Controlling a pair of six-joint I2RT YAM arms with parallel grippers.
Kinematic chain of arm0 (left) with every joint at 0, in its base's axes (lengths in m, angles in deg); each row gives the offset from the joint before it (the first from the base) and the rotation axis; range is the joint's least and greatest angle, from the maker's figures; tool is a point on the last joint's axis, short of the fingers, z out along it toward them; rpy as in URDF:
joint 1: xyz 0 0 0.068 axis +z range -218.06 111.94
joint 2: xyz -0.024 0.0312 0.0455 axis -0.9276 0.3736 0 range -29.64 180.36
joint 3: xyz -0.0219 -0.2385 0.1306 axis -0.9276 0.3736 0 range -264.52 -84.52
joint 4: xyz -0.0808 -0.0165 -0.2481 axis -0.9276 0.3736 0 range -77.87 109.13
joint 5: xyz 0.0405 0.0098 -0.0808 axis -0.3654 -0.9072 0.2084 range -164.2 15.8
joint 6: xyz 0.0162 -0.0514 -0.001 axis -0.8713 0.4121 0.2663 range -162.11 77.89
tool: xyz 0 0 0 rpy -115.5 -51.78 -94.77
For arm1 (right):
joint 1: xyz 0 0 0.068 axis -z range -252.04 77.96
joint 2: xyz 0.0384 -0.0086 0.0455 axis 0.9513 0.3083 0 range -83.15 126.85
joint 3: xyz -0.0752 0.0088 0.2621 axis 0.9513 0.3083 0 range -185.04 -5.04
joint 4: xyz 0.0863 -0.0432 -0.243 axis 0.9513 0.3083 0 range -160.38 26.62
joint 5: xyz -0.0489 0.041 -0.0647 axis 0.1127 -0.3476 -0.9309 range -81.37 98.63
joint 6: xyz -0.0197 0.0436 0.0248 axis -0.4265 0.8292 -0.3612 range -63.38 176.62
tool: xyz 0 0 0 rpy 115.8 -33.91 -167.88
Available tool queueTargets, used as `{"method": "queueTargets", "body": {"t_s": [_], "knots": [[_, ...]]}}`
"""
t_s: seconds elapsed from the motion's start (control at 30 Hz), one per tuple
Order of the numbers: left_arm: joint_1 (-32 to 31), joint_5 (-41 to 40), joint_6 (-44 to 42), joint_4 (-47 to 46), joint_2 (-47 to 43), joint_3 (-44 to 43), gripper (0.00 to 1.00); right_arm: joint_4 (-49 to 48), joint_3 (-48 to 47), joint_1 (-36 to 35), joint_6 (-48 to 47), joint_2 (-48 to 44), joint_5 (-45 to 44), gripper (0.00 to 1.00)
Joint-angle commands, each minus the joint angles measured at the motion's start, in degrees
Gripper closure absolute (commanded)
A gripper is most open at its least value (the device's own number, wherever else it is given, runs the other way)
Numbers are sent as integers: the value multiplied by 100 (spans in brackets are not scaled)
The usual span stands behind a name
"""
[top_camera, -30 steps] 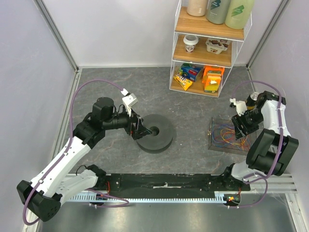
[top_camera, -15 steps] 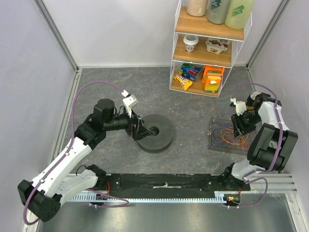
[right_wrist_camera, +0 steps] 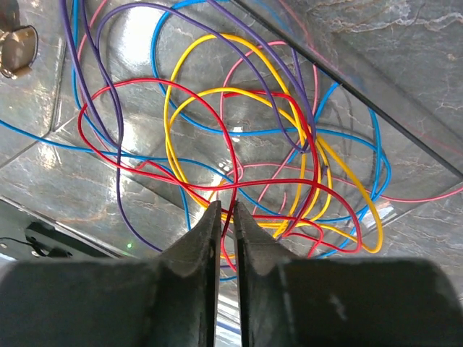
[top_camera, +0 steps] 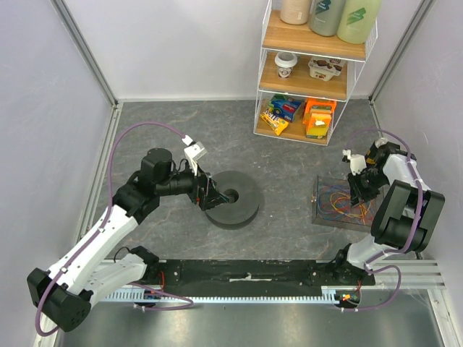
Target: Wrap the cables
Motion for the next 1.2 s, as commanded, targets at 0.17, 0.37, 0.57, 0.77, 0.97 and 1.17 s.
{"method": "queueTargets", "body": {"t_s": [0.17,0.37,0.57,0.77,0.97,1.17], "knots": [[33,75,151,181,53,-264,5,775,-573,-8,-111,-671,270,100],[24,-56,2,463,9,-396,5,1382,-1286,-8,-49,-1409,199,100],[33,-197,-147,612,0,-589,6,1717,-2006,-8,-49,-1893,366,100],[24,-355,-253,797,27,-870,6,1972,-3279,-8,196,-2026,805,100],[50,-505,-288,867,141,-1073,6,2209,-4835,-17,539,-1517,1666,100],[129,-575,-349,947,203,-1257,6,2376,-6172,-104,864,-954,2466,100]]}}
